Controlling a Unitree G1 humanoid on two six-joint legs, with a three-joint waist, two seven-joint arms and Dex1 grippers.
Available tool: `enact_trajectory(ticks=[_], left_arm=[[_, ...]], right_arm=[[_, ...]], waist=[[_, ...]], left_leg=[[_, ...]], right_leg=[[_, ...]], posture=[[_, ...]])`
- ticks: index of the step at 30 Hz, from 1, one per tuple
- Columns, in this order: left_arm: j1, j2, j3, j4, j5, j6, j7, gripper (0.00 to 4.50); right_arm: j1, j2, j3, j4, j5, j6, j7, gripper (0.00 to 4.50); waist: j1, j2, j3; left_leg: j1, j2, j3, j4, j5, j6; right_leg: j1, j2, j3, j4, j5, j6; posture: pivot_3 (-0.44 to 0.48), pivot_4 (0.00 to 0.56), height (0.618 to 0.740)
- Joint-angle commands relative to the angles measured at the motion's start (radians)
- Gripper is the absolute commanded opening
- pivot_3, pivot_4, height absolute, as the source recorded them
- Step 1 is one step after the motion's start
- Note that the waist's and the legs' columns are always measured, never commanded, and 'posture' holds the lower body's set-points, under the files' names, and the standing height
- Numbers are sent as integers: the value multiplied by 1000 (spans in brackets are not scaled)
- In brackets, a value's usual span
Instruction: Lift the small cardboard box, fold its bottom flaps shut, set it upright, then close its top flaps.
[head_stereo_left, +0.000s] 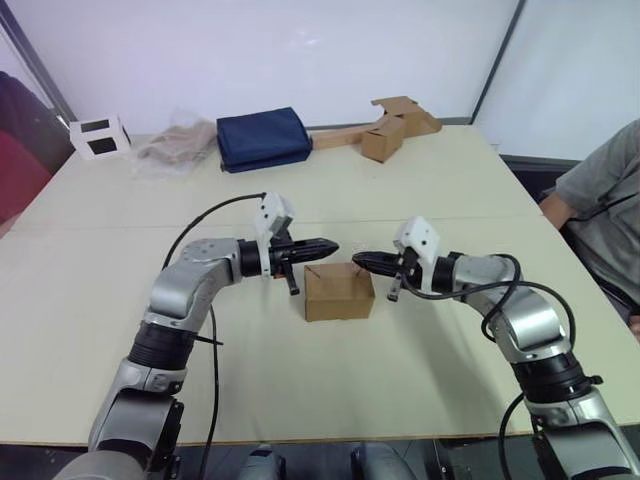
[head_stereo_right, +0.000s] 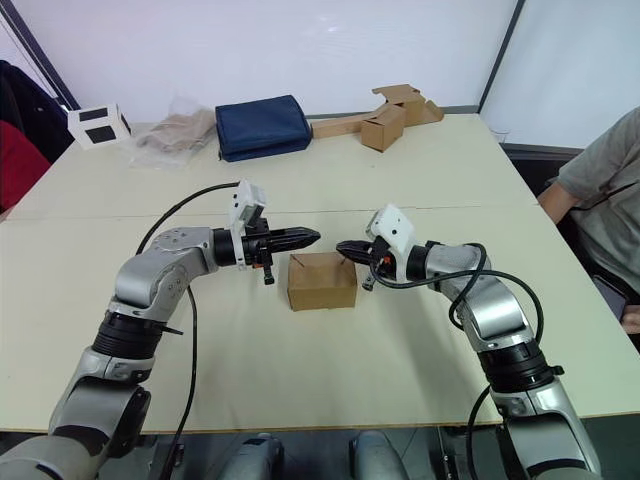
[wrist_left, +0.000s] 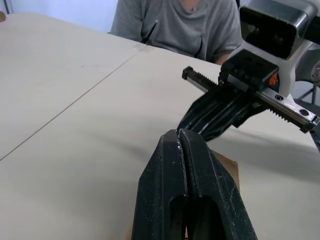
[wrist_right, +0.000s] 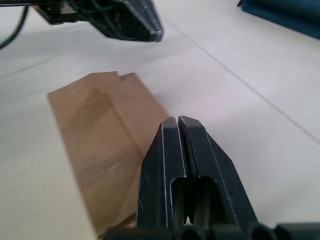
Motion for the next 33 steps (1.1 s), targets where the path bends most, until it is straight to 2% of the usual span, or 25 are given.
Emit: enact_trajectory(ticks=[1,8,11,17,19,21,24,26,28,31,33], left_arm=[[3,13,-50,-4,61,-60,-3,28],[61,29,-152,45,166,-161,-29,28],[68,19,-139,53,160,-160,-19,28],[75,28,-128,45,155,-155,-25,28],[72,18,-92,33,124,-132,-7,28],[60,-12,13,1,45,-73,70,28],[59,5,89,-36,-31,66,114,28],[127,52,149,-92,-55,80,118,28],[216,67,227,-162,-59,26,161,28],[339,157,196,-229,15,19,167,28],[405,201,224,-260,-46,98,146,28]], right_arm=[[-22,13,17,-3,-17,-35,6,0],[20,10,74,31,-72,-97,35,0],[36,10,87,51,-100,-120,33,0],[34,36,38,56,-47,-96,24,0],[31,41,14,53,-24,-86,22,0],[17,63,-58,31,58,-37,4,0],[7,88,-149,0,157,29,-28,0],[27,93,-243,-21,224,56,-70,0],[81,58,-305,-43,254,86,-77,0],[161,5,-363,-86,301,156,-82,0],[228,-43,-375,-111,293,171,-70,0]], waist=[[0,0,0],[-1,0,0],[0,0,0],[0,0,0],[0,0,0],[0,0,0],[-1,0,0],[-4,0,0],[-6,1,-1],[1,1,-1],[5,1,-1]], left_leg=[[0,0,0,0,0,0],[0,0,0,0,0,0],[0,0,0,0,0,0],[0,0,0,0,0,0],[0,0,0,0,0,0],[0,0,0,0,0,0],[0,0,0,0,0,0],[0,0,0,0,0,0],[0,0,0,-1,0,0],[0,1,0,-2,0,0],[0,0,0,-2,0,0]], right_leg=[[0,0,0,0,0,0],[0,0,0,0,0,0],[0,0,0,0,0,0],[1,0,0,0,0,0],[1,0,0,0,0,0],[1,0,0,0,0,0],[0,0,0,0,0,0],[0,0,0,0,0,0],[-1,0,1,0,0,0],[-1,0,0,-1,0,0],[0,0,0,-1,0,0]], posture=[[0,150,740],[0,150,740],[0,150,740],[0,150,740],[0,150,740],[0,150,740],[0,150,740],[0,150,740],[0,150,740],[0,150,740],[0,150,740]])
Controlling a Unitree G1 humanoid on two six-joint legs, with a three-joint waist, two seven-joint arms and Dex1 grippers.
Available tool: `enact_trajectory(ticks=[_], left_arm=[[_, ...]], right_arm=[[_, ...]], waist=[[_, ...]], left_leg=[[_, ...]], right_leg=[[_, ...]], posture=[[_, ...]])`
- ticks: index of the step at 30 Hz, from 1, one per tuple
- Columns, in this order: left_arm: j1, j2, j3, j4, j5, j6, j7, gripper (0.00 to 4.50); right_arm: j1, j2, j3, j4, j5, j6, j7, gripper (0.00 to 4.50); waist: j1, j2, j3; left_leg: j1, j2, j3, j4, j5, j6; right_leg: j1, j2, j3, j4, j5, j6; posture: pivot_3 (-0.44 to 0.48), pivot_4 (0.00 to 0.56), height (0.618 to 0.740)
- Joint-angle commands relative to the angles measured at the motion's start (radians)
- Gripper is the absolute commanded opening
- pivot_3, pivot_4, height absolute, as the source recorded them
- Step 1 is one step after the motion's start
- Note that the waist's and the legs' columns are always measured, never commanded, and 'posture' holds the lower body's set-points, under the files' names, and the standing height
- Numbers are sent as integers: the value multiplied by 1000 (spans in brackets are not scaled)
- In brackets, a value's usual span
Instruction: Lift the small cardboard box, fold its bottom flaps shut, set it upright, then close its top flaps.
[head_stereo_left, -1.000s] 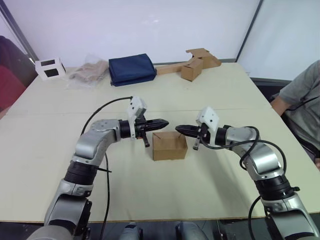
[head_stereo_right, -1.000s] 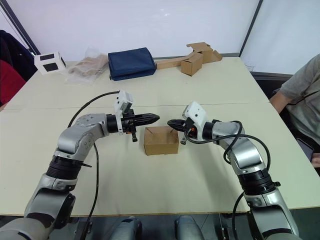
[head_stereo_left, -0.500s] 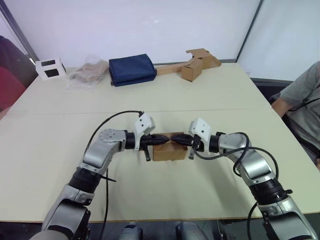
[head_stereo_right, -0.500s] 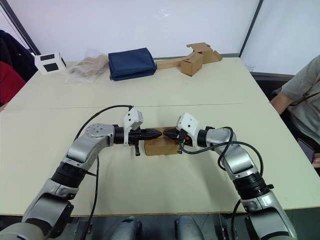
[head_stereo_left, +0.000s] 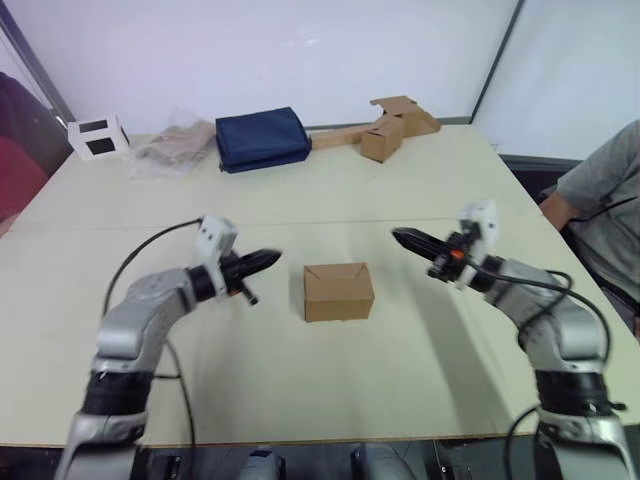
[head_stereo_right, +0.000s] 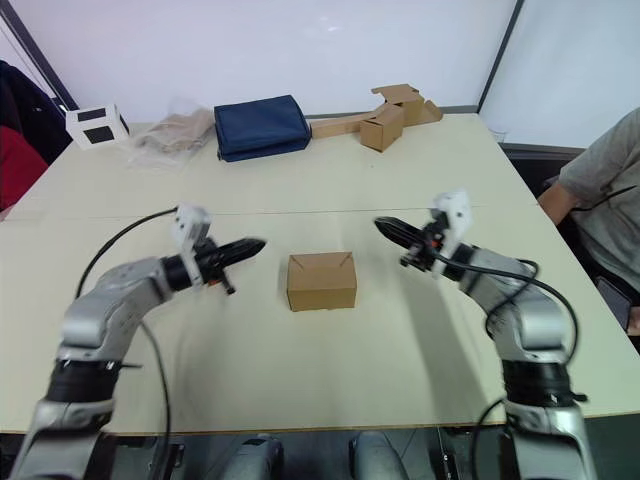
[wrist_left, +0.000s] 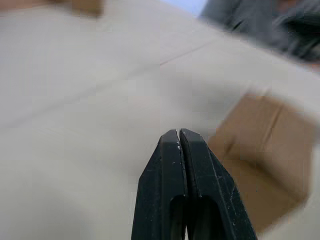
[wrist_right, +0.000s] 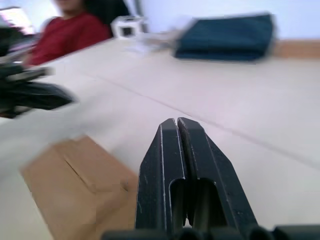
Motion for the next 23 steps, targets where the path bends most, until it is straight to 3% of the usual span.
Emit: enact_trajectory(ticks=[1,8,23], left_arm=[[82,62,38,-104,-60,65,-30,28],[279,129,70,-169,-52,16,-47,28],[300,100,98,-120,-165,22,-82,28]], right_arm=[[86,-70,-32,-87,20,29,20,0],[278,-177,-43,-90,-20,9,72,0],[272,-135,-99,-6,39,5,39,0]], waist=[[4,0,0],[0,0,0],[1,0,0]], left_leg=[[0,0,0,0,0,0],[1,0,0,-2,0,0],[11,1,1,-3,-1,1]], right_leg=[[0,0,0,1,0,0],[1,0,0,-1,0,0],[12,0,0,-6,0,0]], posture=[[0,150,740],[0,150,740],[0,150,740]])
